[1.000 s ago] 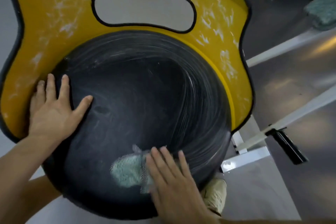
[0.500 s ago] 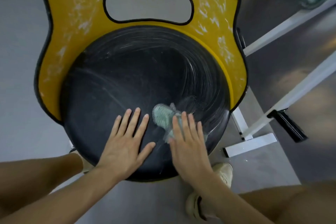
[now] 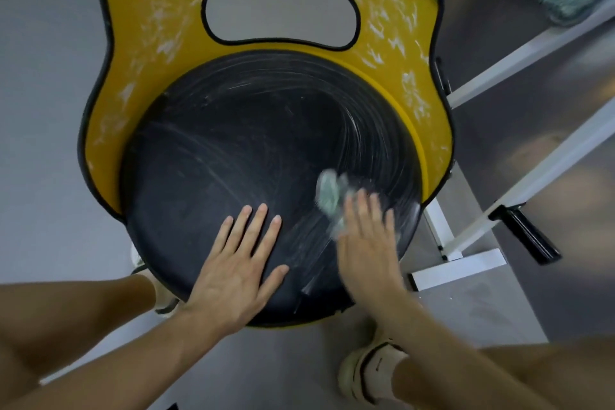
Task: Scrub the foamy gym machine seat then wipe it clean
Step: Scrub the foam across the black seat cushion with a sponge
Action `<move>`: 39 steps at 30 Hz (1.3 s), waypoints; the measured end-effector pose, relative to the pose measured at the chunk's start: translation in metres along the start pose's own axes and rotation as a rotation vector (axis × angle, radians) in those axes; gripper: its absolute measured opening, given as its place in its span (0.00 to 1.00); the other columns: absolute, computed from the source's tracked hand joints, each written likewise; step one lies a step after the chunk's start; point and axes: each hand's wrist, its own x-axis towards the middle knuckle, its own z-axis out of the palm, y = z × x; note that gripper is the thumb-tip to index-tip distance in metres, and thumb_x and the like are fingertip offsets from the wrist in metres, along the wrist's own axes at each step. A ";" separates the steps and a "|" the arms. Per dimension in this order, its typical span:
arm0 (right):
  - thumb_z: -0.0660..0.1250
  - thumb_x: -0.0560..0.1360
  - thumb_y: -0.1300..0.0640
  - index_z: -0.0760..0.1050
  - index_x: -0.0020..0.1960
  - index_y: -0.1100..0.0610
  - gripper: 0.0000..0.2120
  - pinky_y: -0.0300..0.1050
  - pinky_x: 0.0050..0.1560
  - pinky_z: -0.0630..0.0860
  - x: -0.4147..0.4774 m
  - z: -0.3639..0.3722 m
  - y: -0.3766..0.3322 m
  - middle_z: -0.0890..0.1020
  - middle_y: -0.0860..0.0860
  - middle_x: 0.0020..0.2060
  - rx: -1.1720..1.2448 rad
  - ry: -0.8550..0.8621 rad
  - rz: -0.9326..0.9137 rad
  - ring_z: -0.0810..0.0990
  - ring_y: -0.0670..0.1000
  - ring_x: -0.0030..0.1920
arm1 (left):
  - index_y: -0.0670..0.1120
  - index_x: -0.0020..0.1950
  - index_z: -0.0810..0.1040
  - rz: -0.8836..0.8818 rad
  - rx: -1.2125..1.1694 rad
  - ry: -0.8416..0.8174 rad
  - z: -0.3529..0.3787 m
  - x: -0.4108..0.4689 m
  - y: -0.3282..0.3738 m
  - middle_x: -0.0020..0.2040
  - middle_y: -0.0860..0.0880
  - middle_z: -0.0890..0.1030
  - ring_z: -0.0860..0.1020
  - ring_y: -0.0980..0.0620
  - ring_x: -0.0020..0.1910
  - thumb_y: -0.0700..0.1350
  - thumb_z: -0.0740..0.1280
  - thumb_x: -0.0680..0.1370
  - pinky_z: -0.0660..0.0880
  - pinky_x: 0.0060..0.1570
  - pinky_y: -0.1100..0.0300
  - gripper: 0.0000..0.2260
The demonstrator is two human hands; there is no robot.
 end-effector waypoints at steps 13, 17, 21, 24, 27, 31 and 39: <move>0.41 0.83 0.48 0.40 0.83 0.57 0.31 0.59 0.80 0.43 0.048 -0.009 0.008 0.46 0.55 0.83 -0.035 -0.077 -0.135 0.42 0.55 0.82 | 0.47 0.83 0.54 0.001 -0.046 0.034 0.000 0.019 -0.005 0.83 0.44 0.53 0.50 0.46 0.82 0.57 0.49 0.85 0.51 0.78 0.44 0.28; 0.42 0.86 0.49 0.35 0.82 0.55 0.29 0.58 0.80 0.37 0.091 -0.021 0.012 0.39 0.53 0.82 0.051 -0.124 -0.016 0.36 0.54 0.81 | 0.48 0.83 0.52 -0.025 -0.048 0.024 -0.004 0.034 -0.007 0.83 0.44 0.52 0.49 0.46 0.82 0.60 0.48 0.84 0.48 0.79 0.45 0.29; 0.47 0.83 0.50 0.45 0.83 0.59 0.31 0.62 0.80 0.47 0.015 -0.010 -0.015 0.49 0.57 0.82 0.001 -0.075 -0.093 0.45 0.58 0.82 | 0.48 0.83 0.52 -0.051 -0.059 0.014 -0.006 0.048 -0.008 0.83 0.44 0.51 0.48 0.46 0.82 0.59 0.46 0.84 0.46 0.78 0.46 0.29; 0.51 0.82 0.47 0.56 0.82 0.59 0.31 0.63 0.76 0.56 -0.033 -0.001 -0.014 0.59 0.57 0.81 0.022 -0.085 -0.212 0.55 0.58 0.81 | 0.48 0.83 0.53 -0.065 -0.071 0.010 -0.007 0.059 -0.006 0.83 0.43 0.52 0.49 0.45 0.82 0.57 0.47 0.83 0.48 0.78 0.44 0.29; 0.48 0.83 0.45 0.49 0.83 0.57 0.31 0.63 0.78 0.53 -0.003 -0.002 0.002 0.54 0.55 0.82 -0.037 -0.094 -0.187 0.51 0.57 0.81 | 0.49 0.83 0.53 -0.074 -0.079 0.014 -0.008 0.069 -0.004 0.83 0.43 0.51 0.48 0.45 0.82 0.56 0.46 0.84 0.48 0.78 0.44 0.28; 0.40 0.85 0.46 0.32 0.81 0.54 0.29 0.61 0.79 0.36 0.092 -0.021 0.026 0.38 0.52 0.82 0.008 -0.071 0.005 0.34 0.53 0.80 | 0.52 0.83 0.47 -0.069 -0.114 0.011 -0.010 0.088 -0.002 0.83 0.45 0.45 0.40 0.48 0.82 0.59 0.44 0.84 0.41 0.79 0.46 0.28; 0.40 0.84 0.47 0.36 0.82 0.56 0.31 0.60 0.80 0.41 0.088 -0.019 0.020 0.41 0.55 0.82 0.088 -0.040 0.126 0.37 0.55 0.81 | 0.56 0.82 0.38 -0.097 -0.160 -0.043 -0.030 0.141 0.010 0.82 0.45 0.36 0.34 0.47 0.80 0.66 0.37 0.78 0.34 0.78 0.48 0.33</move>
